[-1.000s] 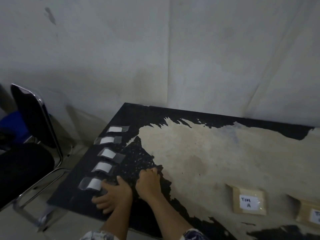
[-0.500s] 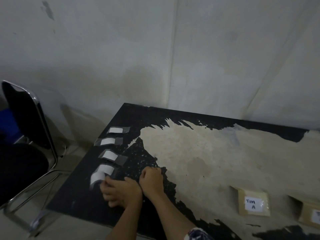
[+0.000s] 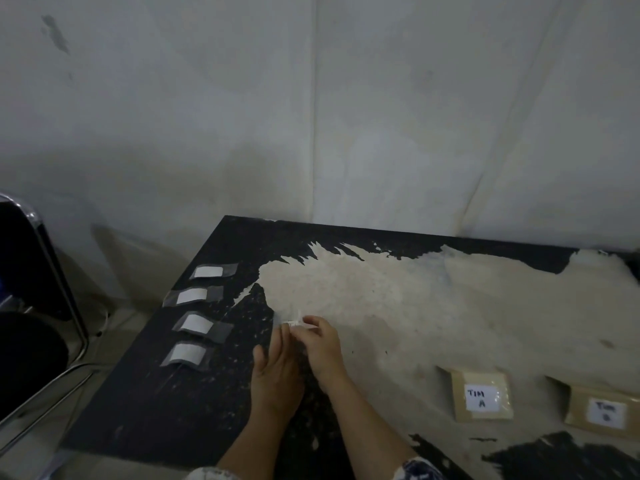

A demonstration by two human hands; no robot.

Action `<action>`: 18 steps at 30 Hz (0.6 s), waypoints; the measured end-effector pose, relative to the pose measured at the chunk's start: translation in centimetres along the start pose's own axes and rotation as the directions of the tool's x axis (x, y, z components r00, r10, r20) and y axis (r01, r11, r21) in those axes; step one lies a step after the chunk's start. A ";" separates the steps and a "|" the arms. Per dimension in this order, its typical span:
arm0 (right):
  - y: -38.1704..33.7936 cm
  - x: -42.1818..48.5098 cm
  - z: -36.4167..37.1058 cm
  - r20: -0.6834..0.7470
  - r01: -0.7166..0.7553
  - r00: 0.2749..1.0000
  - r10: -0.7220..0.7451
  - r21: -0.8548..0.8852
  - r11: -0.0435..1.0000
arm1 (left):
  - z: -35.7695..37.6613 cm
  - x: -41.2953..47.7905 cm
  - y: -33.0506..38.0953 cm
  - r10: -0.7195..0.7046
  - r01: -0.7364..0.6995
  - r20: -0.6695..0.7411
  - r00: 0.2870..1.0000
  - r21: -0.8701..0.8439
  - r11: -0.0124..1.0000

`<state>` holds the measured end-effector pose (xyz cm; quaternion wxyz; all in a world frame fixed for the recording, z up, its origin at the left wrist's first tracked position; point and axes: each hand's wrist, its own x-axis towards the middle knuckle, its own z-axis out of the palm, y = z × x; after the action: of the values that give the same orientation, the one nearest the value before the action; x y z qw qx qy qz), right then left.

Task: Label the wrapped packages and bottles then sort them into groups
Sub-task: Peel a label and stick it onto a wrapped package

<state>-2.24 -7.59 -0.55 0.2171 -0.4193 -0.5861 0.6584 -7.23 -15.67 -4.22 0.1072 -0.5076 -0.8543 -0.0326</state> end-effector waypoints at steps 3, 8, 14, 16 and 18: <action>0.4 0.2 -0.7 -0.068 -0.070 0.995 0.074 0.053 0.996 | -0.2 0.7 0.4 0.067 -0.065 -0.021 0.998 0.079 0.995; -0.2 0.6 -2.1 -0.181 -0.091 0.976 0.119 0.153 0.984 | -0.9 1.6 2.0 0.120 -0.126 0.065 0.991 0.101 0.987; -0.6 1.0 -4.2 -0.269 -0.121 0.930 0.251 0.423 0.898 | -2.6 1.8 4.0 0.016 -0.027 0.167 0.986 0.068 0.997; -0.5 1.1 -5.0 -0.265 -0.131 0.916 0.301 0.511 0.850 | -2.6 2.2 4.7 -0.029 0.036 0.208 0.978 -0.029 0.999; -0.4 1.1 -5.7 -0.261 -0.133 0.913 0.313 0.535 0.834 | -3.0 2.7 5.5 -0.135 0.176 0.222 0.966 -0.172 0.969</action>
<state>1.64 -3.31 -0.25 0.3371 -0.5206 -0.2926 0.7278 -3.25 -11.21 -0.97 -0.0350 -0.4473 -0.8910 -0.0692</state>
